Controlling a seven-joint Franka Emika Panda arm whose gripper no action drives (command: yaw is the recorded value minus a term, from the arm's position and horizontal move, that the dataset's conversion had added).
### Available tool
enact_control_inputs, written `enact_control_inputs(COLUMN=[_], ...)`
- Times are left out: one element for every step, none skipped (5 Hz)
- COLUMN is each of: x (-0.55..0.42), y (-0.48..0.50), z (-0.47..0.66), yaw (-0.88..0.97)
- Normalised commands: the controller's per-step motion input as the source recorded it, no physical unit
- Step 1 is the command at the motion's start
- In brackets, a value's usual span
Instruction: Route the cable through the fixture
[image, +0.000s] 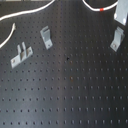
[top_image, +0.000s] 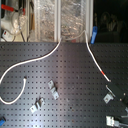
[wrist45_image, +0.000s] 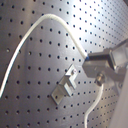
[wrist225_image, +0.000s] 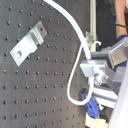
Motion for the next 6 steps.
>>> enact_control_inputs(x=[0.002, -0.038, -0.165, -0.214, -0.206, -0.224], y=[0.019, 0.030, -0.027, -0.130, -0.161, -0.135], z=[0.00, 0.01, 0.25, 0.38, 0.33, 0.26], yaw=[0.00, 0.00, 0.11, 0.07, 0.06, 0.05])
